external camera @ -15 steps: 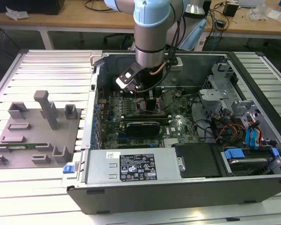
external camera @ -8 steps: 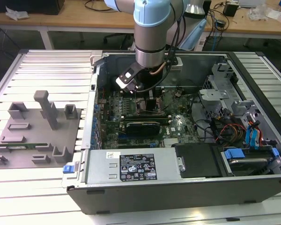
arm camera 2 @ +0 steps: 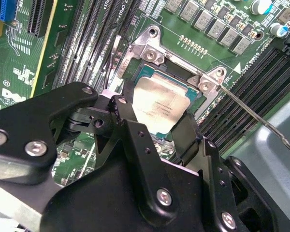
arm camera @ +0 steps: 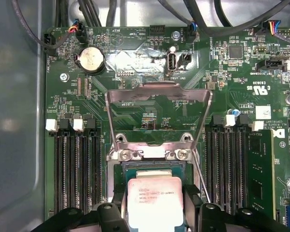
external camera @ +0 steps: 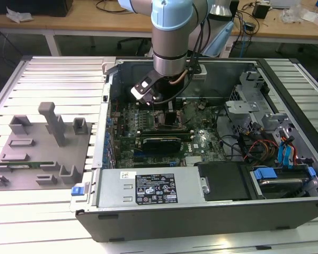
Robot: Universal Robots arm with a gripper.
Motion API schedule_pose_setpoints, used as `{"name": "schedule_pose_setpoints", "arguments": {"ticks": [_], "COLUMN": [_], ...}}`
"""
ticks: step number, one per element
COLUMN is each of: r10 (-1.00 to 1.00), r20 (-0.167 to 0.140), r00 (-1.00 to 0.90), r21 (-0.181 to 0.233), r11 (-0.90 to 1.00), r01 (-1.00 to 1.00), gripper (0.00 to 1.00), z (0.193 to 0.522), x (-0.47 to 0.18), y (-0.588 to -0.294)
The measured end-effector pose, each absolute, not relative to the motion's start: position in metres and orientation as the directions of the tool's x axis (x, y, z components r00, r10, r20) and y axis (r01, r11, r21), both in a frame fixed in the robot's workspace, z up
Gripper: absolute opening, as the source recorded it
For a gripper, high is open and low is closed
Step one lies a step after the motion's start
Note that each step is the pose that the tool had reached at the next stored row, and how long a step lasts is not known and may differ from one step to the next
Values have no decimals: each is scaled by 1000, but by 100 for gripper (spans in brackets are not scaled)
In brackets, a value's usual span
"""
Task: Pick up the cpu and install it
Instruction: 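Place the cpu into insertion slot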
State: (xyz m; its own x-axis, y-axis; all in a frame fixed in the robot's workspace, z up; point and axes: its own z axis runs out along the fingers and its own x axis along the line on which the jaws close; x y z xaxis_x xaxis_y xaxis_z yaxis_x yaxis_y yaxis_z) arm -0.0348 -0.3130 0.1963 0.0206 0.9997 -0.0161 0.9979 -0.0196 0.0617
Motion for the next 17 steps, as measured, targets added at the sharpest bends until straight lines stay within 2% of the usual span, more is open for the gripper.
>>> {"name": "schedule_pose_setpoints", "arguments": {"ticks": [17], "r10": [999], "r20": [-13], "r00": [36], "r21": [62], "r11": [-35], "r01": [997], "gripper": [56], "z": [198], "x": [-33], "y": [-313]}}
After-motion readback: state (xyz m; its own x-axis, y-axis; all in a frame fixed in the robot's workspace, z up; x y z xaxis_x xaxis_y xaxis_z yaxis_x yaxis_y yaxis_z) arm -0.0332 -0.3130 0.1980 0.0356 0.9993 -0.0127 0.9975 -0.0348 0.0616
